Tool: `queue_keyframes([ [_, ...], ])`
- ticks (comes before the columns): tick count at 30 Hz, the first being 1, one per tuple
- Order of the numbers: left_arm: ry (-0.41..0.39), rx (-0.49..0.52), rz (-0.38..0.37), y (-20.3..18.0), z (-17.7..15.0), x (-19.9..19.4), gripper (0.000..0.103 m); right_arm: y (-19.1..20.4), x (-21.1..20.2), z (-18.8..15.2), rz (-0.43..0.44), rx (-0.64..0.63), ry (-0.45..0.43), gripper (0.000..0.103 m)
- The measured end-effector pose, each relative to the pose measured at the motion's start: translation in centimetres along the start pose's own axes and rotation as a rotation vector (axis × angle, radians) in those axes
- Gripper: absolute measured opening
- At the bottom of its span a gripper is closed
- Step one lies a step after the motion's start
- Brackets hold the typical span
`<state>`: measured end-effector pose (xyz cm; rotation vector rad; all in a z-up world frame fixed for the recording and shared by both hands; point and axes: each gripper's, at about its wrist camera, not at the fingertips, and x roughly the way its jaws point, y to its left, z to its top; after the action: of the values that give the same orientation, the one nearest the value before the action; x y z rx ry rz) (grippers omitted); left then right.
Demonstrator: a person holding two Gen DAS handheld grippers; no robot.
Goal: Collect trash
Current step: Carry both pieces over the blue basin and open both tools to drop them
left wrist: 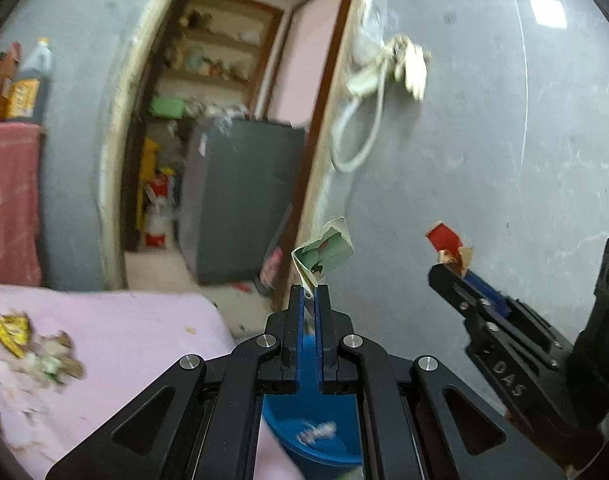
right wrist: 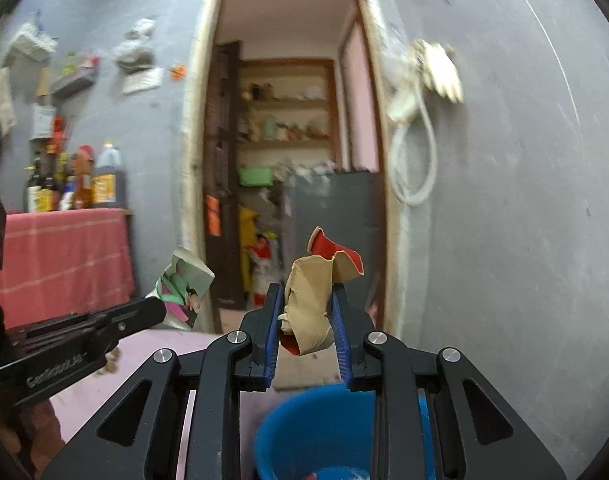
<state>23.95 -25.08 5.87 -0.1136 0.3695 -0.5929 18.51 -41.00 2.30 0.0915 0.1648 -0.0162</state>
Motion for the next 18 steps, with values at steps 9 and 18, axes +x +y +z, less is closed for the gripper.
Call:
queue_keyframes([
  [9,0.199,-0.014,-0.005,-1.1,-2.2,6.4,0.003,-3.7,3.5,-4.6,-0.047,0.104,0.207,0.024],
  [18,0.369,-0.095,-0.024,0.3,-4.4,11.2,0.004,-5.2,5.9,-6.5,-0.05,0.15,0.326,0.029],
])
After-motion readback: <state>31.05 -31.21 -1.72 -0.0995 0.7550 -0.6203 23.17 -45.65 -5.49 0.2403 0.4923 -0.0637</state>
